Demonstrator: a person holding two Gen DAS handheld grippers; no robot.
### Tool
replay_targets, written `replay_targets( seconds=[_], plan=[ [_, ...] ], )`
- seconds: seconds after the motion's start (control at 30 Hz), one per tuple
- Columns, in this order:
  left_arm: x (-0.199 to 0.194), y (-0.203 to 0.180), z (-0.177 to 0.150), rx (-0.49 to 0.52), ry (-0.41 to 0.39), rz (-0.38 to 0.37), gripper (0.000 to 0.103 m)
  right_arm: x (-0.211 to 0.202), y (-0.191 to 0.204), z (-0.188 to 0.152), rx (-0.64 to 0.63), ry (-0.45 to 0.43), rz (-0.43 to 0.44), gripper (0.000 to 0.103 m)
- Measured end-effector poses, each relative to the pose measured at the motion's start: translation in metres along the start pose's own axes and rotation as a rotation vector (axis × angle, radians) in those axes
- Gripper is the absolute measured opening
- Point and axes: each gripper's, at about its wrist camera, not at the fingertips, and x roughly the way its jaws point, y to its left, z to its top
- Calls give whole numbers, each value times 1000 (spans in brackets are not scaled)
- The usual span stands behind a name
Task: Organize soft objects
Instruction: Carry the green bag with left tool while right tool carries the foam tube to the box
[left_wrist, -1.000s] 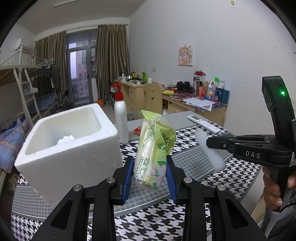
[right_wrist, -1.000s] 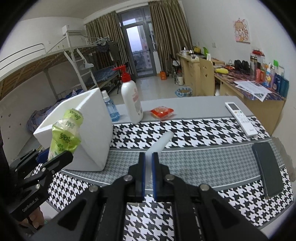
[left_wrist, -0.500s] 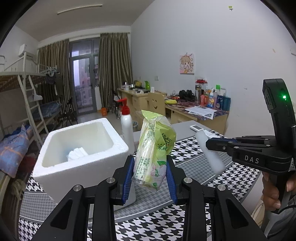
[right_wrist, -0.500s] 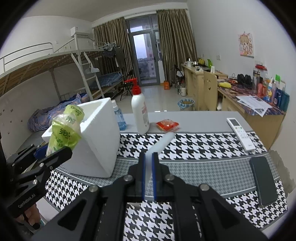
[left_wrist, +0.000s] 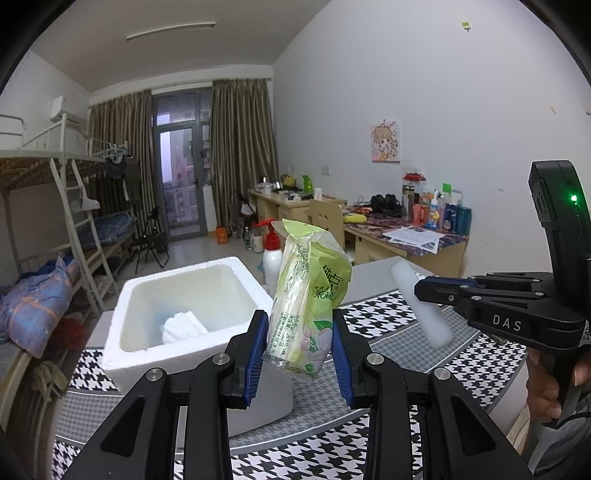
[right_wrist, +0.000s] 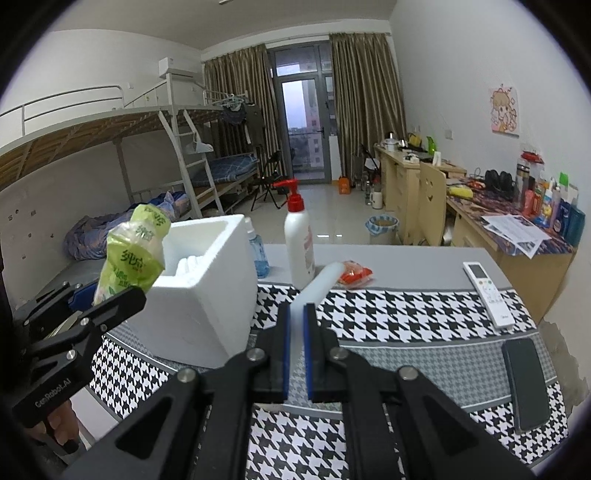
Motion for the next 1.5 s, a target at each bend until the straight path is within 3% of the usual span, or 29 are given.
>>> replay_targets(
  seconds=[1.5],
  plan=[
    [-29, 60, 2, -88, -47, 199, 35, 29, 66, 35, -158, -20, 135, 9]
  ],
)
